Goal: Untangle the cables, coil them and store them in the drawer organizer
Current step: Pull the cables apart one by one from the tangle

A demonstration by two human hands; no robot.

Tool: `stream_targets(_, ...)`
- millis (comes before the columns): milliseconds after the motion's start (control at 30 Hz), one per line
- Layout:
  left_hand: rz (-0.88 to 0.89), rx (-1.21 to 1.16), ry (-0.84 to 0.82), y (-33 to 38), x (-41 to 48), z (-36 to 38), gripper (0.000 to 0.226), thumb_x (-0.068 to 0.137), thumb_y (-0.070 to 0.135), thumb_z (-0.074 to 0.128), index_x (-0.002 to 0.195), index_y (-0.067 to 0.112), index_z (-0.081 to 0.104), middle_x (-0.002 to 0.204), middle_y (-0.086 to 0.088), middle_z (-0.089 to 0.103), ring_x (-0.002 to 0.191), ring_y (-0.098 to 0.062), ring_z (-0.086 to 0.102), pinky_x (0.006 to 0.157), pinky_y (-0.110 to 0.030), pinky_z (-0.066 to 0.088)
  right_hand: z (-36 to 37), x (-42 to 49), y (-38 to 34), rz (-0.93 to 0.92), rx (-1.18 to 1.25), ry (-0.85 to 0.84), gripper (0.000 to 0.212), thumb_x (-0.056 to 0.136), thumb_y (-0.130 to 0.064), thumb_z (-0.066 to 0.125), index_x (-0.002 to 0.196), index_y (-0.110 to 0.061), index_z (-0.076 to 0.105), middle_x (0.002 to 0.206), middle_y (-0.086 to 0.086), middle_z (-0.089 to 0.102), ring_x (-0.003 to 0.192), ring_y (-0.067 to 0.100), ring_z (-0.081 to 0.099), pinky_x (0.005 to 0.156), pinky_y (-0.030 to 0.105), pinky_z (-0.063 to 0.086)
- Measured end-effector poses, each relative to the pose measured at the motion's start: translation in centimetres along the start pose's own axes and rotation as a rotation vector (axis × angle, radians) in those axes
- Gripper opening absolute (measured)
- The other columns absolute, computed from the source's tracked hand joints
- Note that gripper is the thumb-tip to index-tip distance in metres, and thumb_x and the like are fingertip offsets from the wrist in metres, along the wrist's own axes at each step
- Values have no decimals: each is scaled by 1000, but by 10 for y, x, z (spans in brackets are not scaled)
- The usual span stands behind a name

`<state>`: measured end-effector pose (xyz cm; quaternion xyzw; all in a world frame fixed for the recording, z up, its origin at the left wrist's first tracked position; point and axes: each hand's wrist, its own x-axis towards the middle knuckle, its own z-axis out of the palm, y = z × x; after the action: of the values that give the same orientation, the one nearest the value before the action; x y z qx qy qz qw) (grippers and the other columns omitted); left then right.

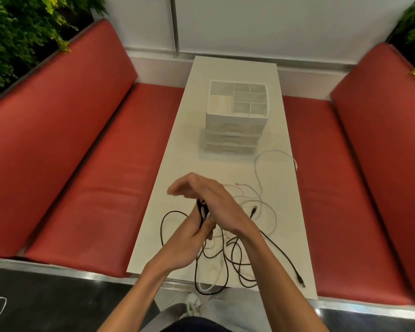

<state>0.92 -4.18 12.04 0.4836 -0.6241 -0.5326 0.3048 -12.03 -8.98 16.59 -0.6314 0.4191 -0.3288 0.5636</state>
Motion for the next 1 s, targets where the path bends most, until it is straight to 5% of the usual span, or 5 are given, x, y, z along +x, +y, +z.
stream_targets(333,-131,290,-60,5,-13,-29,34,101,0,45,100,34,49,98,8,60,87,10,60,72,-17,49,41,3,13,-59,-663,-38,54,117,-52,28,114,-27,77,111,-10,78,105,19,67,99,44,50)
stream_targets(433,-89,250,-37,3,-13,-26,30,98,10,47,105,38,52,103,12,61,100,2,64,80,-15,51,43,3,19,-45,-585,2,57,115,-55,20,120,-33,72,120,-12,78,114,18,70,109,47,49)
stream_targets(567,-82,168,1,-3,-13,-22,19,81,13,49,91,11,66,79,-9,70,72,-17,63,67,-53,50,34,1,25,16,-416,69,50,116,-53,24,135,-34,67,130,-11,74,124,13,67,109,45,49)
stream_targets(800,-58,192,-15,-10,-9,-21,17,89,7,49,97,15,62,84,-2,69,78,-23,66,71,-51,53,32,1,26,78,-408,89,70,111,-66,19,134,-21,69,130,2,74,124,20,65,111,46,48)
stream_targets(1000,-42,-137,180,3,-6,-24,13,105,35,56,92,38,56,65,9,40,58,-4,39,57,-26,36,8,-2,42,117,129,-133,59,113,-57,12,158,-42,47,155,-12,60,152,6,45,130,43,24)
